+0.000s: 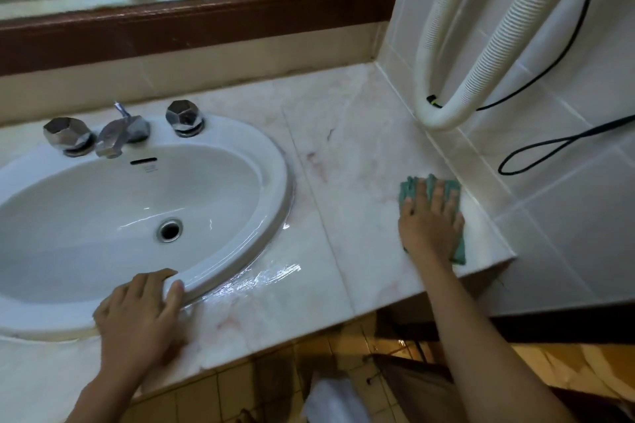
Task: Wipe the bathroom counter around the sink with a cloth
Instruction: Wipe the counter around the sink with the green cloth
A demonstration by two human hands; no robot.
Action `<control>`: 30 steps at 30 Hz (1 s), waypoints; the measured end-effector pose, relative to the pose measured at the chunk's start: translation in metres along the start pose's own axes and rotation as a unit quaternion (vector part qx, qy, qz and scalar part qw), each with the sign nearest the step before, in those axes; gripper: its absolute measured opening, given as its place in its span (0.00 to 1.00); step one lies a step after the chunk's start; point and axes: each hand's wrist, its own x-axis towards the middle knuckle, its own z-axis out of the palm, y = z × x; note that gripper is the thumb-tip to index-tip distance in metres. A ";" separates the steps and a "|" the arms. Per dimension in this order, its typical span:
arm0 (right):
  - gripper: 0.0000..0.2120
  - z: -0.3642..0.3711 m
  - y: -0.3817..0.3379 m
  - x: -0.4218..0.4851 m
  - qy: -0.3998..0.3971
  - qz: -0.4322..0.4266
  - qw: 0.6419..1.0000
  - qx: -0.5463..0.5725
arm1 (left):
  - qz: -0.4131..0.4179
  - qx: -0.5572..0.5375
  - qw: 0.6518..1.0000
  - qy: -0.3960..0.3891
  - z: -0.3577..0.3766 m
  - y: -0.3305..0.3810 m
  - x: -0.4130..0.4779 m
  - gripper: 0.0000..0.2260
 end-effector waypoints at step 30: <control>0.29 0.040 -0.113 -0.143 -0.083 -0.215 0.973 0.009 | 0.038 -0.116 0.992 -0.025 0.014 0.054 -0.011 0.25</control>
